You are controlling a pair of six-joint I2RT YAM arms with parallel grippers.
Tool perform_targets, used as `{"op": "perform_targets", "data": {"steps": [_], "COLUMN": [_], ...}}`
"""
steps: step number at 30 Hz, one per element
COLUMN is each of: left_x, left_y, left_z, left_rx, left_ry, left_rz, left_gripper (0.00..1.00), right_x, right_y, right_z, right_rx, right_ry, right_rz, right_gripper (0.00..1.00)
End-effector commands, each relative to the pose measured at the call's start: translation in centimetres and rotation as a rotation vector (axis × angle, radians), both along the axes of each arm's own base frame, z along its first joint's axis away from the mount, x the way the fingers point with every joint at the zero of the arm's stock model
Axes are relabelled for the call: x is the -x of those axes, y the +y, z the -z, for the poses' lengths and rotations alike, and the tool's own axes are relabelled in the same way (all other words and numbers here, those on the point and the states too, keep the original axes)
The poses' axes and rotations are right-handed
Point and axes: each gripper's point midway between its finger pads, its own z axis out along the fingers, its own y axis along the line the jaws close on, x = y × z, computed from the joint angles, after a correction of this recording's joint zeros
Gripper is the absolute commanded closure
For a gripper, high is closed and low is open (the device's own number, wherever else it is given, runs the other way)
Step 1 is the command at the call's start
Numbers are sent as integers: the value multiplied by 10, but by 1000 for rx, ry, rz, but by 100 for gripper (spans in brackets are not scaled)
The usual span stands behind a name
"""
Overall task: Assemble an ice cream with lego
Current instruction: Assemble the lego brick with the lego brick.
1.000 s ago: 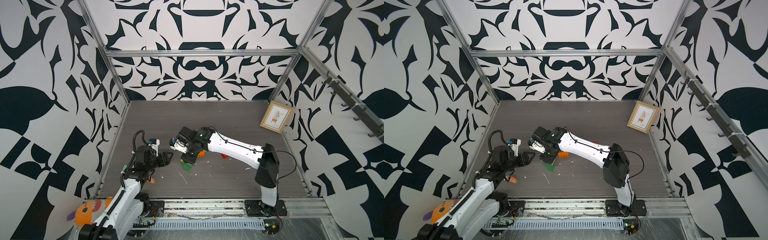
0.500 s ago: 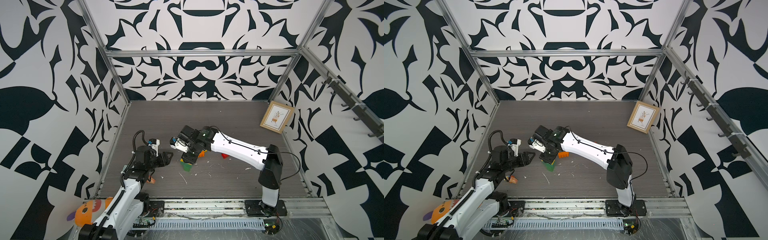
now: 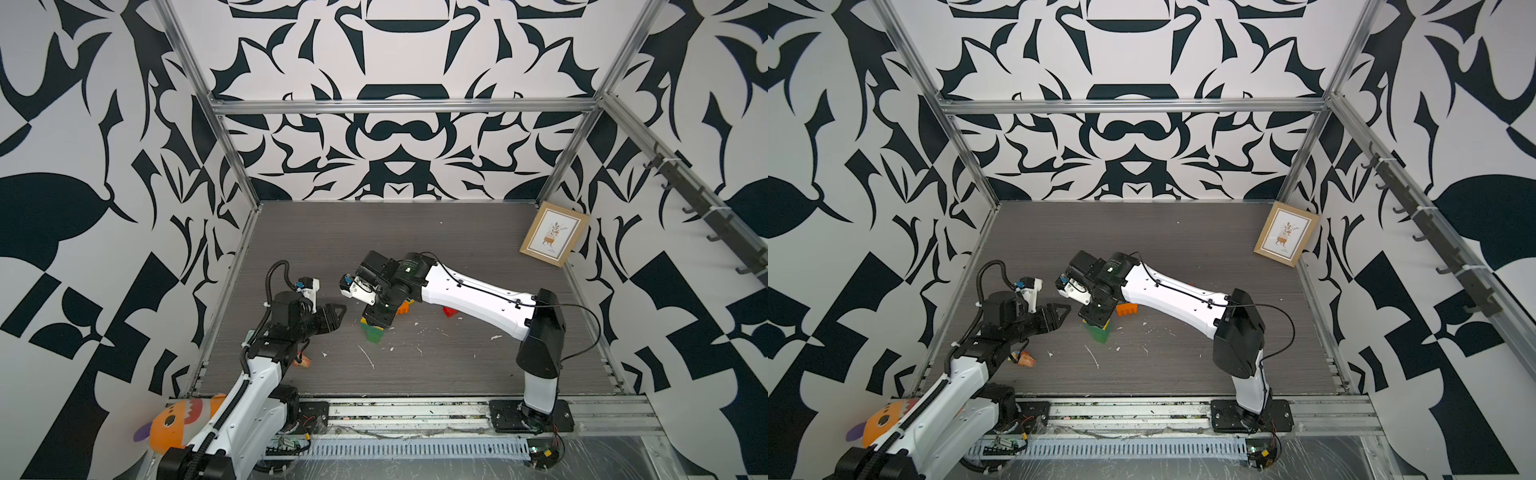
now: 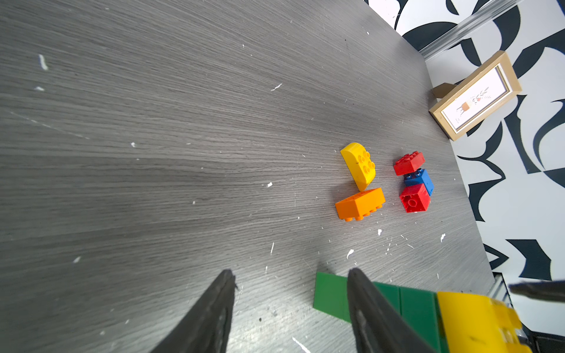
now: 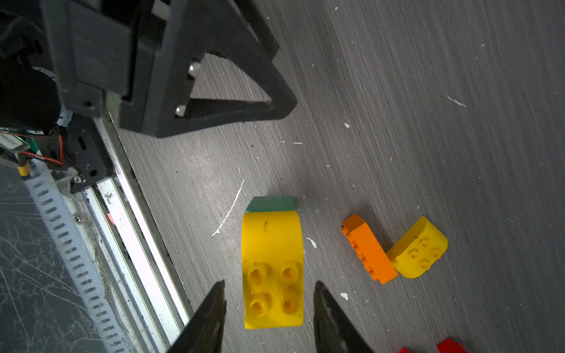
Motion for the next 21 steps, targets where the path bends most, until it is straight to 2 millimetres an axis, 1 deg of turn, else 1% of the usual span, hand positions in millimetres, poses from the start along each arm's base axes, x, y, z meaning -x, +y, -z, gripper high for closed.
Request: {"op": "perform_targets", "data": {"steps": [1, 12, 21], "left_x": [0, 1, 0], "left_y": [0, 0, 0], "left_z": [2, 2, 1], "left_rx": [5, 4, 4], "left_ry": [-3, -4, -7], "left_rz": [4, 5, 4], "left_gripper": [37, 37, 37], "right_x": [0, -4, -5], "right_y": [-2, -5, -3], "right_z": [-2, 4, 0], "right_rx": [1, 38, 17], "right_ry": [2, -12, -18], "right_rz": [10, 21, 19], "right_gripper": [51, 50, 63]}}
